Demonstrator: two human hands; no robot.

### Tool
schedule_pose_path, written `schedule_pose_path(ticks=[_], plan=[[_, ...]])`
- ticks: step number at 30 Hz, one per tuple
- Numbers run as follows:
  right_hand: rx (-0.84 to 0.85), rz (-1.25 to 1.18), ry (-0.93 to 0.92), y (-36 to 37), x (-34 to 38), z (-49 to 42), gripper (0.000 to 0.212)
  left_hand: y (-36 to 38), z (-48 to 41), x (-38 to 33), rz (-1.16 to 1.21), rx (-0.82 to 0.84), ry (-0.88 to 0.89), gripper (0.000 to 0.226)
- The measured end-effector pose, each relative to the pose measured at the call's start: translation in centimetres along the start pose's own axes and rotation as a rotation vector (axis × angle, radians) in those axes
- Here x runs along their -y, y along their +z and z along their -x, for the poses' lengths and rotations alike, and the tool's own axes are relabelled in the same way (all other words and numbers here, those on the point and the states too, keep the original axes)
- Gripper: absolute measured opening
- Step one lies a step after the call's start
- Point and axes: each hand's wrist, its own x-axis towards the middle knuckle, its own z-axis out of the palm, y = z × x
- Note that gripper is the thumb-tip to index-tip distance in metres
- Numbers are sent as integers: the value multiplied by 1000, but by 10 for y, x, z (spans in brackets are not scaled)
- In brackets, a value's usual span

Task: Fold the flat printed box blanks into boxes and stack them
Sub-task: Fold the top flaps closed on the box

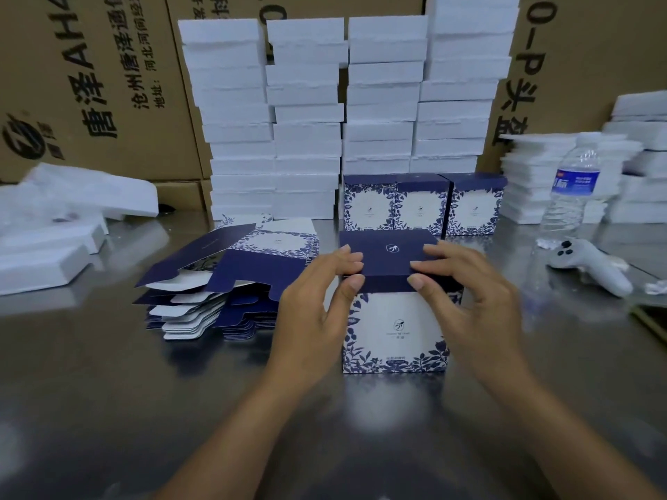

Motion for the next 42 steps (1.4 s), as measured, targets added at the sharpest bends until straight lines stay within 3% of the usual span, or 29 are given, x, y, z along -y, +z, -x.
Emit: schedule_pose_path(ticks=[6,9,16,22,33,36,42], plan=[[-32,-288,242,3,-12,4,4,-2,2,0,53,27,-32,14],[-61,-426,372,6,-18,5,12,-3,2,-2,76,38,-46,14],[-45,-426,351,3,-15,4,4,-3,2,-2,72,37,-67,13],[-6,-485,380,-9,-22,2,17,-4,3,1,95,51,-85,15],[6,-557,381,-4,-28,1,11,-7,0,3,71,24,-137,14],[25,-551,382,-2,-28,3,18,-8,1,4,52,14,-137,14],[26,-499,372,4,-27,1,22,-1,6,4,223,-35,-342,21]])
